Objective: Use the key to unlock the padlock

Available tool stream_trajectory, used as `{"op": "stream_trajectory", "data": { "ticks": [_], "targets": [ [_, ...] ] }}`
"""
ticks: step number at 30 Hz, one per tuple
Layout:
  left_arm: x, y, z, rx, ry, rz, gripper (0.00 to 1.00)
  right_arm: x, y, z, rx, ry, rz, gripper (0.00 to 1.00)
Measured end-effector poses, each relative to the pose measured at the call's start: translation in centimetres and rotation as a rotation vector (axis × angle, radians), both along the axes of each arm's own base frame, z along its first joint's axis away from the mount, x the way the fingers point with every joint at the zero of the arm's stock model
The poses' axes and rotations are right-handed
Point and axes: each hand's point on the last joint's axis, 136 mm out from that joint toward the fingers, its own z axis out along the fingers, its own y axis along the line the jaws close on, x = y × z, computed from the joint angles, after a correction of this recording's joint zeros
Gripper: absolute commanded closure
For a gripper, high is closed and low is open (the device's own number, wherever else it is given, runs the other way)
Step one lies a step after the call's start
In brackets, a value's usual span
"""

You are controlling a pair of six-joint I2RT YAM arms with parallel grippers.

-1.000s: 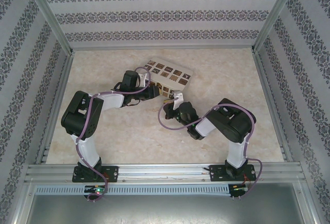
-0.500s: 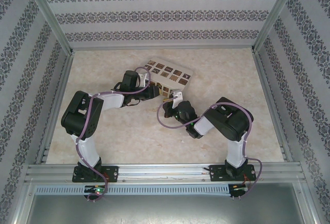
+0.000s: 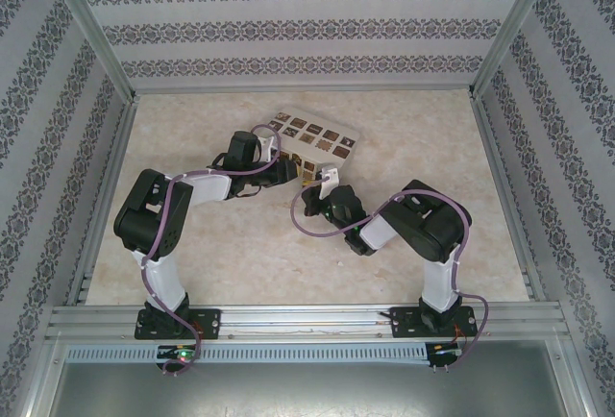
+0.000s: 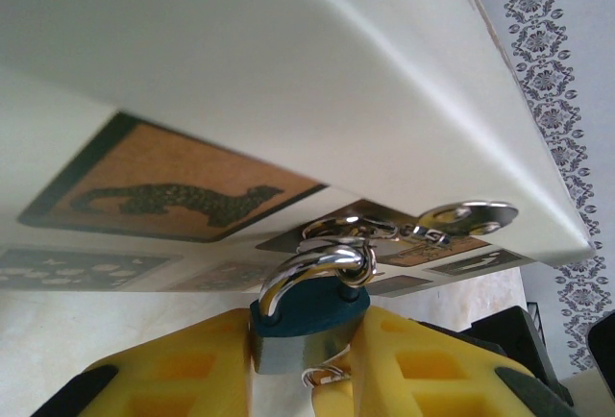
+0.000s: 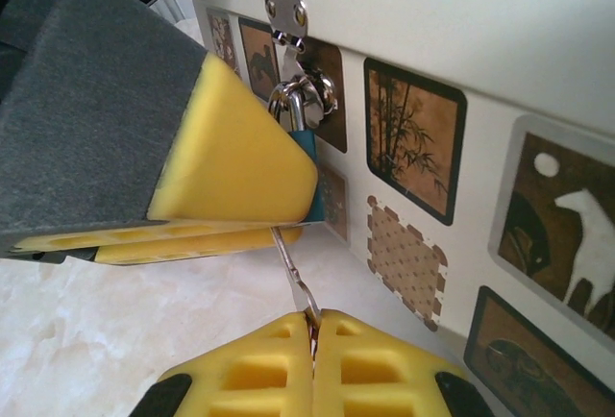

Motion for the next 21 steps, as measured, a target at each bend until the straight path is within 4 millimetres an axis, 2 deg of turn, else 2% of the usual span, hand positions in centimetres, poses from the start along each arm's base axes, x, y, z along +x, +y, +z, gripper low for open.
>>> {"op": "stream_trajectory", "data": {
  "ticks": [9, 21],
  "targets": [
    [0.0, 0.0, 0.0, 0.000, 0.000, 0.000, 0.72, -0.1, -0.2, -1.4, -0.020, 0.028, -0.005, 1.00],
    [0.0, 0.0, 0.0, 0.000, 0.000, 0.000, 0.72, 0.2, 0.0, -1.0, -0.012, 0.020, -0.005, 1.00]
  ]
}}
